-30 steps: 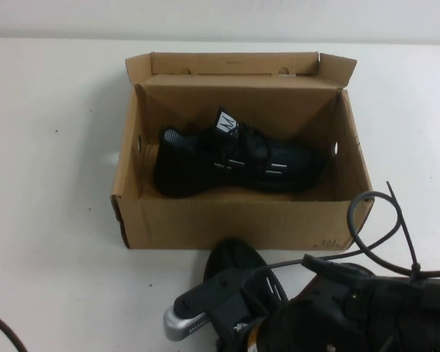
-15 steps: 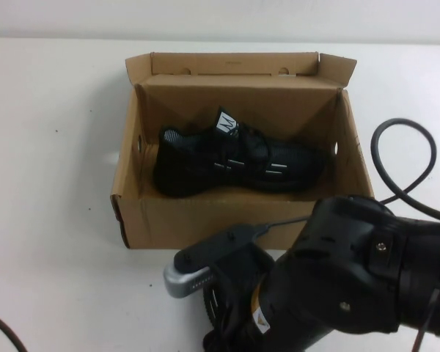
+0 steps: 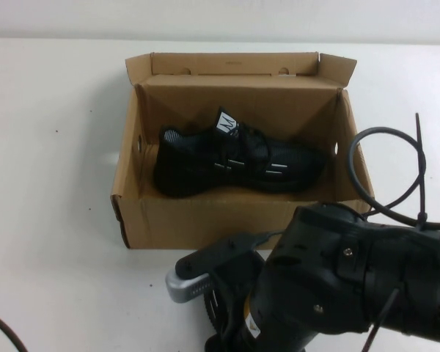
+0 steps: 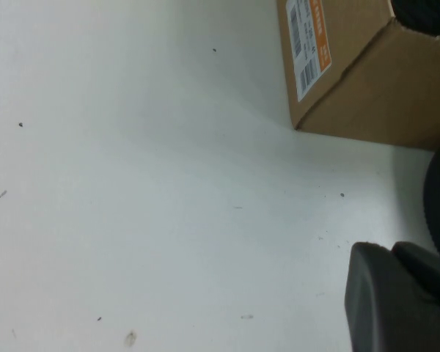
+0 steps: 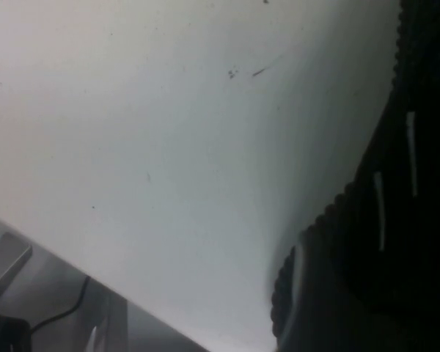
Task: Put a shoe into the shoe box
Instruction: Pick up the shoe from the table
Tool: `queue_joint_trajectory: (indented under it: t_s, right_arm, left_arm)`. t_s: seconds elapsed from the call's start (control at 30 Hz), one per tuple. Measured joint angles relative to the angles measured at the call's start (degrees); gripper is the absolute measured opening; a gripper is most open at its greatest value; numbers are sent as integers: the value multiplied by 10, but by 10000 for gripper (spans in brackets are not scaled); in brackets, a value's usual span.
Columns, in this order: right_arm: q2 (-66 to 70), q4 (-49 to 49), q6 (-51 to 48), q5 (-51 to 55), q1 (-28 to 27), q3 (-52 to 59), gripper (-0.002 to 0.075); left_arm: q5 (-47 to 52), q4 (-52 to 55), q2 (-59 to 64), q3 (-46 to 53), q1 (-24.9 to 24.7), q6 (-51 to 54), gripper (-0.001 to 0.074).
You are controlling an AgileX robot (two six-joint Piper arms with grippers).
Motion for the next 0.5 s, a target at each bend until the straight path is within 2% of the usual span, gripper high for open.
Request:
queue_joint_trajectory:
  t_s: [0.5]
  right_arm:
    - [-21, 19, -1, 0, 0, 0, 308]
  left_arm:
    - [3, 0, 0, 0, 0, 0, -3]
